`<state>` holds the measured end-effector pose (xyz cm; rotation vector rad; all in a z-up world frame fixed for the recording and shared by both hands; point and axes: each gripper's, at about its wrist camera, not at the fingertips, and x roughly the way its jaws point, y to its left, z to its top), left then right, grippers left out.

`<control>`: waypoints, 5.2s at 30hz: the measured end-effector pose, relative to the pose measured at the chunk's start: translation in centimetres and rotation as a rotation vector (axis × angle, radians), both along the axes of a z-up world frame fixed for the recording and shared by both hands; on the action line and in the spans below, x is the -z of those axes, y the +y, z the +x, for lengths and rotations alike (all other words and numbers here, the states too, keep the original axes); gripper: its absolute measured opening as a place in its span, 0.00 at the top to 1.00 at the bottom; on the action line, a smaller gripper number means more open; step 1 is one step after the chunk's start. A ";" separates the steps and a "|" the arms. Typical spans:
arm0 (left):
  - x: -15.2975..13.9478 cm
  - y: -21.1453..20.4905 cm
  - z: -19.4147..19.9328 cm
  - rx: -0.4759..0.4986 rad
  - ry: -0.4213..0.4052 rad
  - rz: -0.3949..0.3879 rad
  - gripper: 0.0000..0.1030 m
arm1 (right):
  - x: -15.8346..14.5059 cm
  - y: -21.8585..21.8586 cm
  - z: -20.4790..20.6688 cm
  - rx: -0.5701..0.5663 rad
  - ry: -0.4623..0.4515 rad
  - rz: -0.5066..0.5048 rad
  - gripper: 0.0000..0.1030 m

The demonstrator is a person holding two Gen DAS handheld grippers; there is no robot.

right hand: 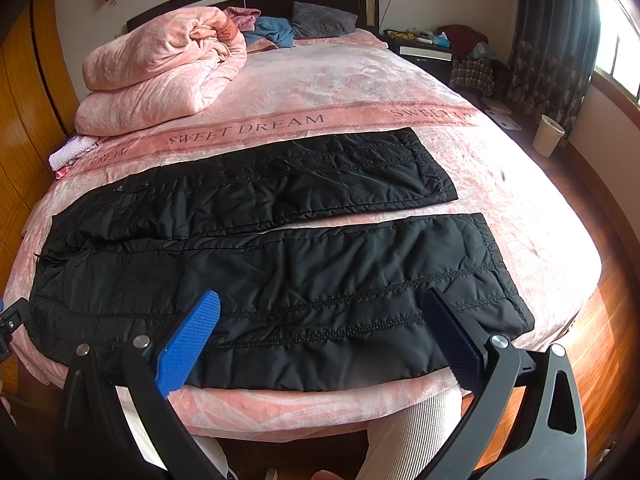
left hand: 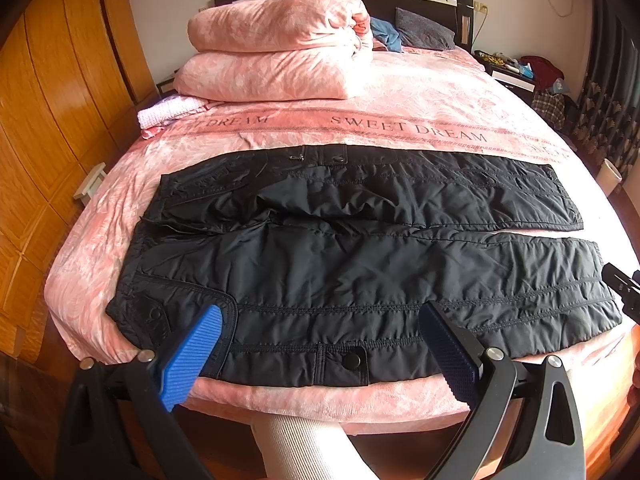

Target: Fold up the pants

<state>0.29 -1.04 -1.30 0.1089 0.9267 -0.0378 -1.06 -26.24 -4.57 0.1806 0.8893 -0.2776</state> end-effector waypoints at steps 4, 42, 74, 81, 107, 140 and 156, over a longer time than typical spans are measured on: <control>0.7 -0.5 0.7 0.001 0.008 0.000 0.04 | 0.4 -0.3 0.6 0.003 0.006 0.003 0.02; 14.0 -3.0 38.7 0.249 0.466 -0.140 0.04 | 10.9 -9.0 38.8 -0.655 0.304 0.165 0.02; 14.9 -10.9 43.8 0.725 0.540 -0.315 0.04 | 12.1 -7.8 38.1 -0.960 0.212 0.041 0.93; 16.0 -14.4 43.6 0.864 0.658 -0.302 0.04 | 9.4 -9.3 36.6 -0.958 0.093 0.116 0.93; 1.2 -8.7 21.8 0.779 0.103 -0.175 0.84 | 0.7 -7.6 19.9 -0.770 -0.209 -0.006 0.89; 12.5 -6.0 1.4 0.425 0.149 -0.234 0.76 | 11.5 -3.7 2.3 -0.651 0.058 0.064 0.82; 6.3 -3.7 1.4 0.370 0.086 -0.332 0.09 | 3.3 -7.4 1.3 -0.452 -0.149 0.174 0.22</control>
